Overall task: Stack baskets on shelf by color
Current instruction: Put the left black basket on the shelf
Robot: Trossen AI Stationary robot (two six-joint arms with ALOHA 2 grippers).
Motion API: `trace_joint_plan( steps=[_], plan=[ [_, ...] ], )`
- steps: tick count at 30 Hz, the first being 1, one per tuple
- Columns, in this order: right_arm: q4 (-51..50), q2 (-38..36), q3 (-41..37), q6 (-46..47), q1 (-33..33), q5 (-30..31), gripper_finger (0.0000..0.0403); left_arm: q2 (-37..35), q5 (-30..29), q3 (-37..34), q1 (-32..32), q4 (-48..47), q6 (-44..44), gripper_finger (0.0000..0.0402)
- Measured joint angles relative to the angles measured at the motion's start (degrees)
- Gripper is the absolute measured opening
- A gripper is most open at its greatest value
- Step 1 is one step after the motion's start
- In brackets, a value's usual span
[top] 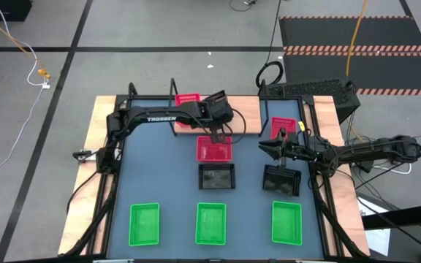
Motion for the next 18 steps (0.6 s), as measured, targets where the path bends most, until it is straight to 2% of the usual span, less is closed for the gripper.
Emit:
trace_joint_plan(
  steps=[10, 18],
  plan=[
    [-0.04, -0.01, 0.01, 0.13, 0.00, -0.18, 0.0071, 0.58, -0.04, 0.00, 0.07, -3.03, 0.13, 0.0041],
    [-0.04, -0.02, 0.01, 0.00, 0.00, -0.18, 0.0071, 0.58, 0.00, 0.00, 0.15, -1.32, -1.60, 0.0042]
  ],
)
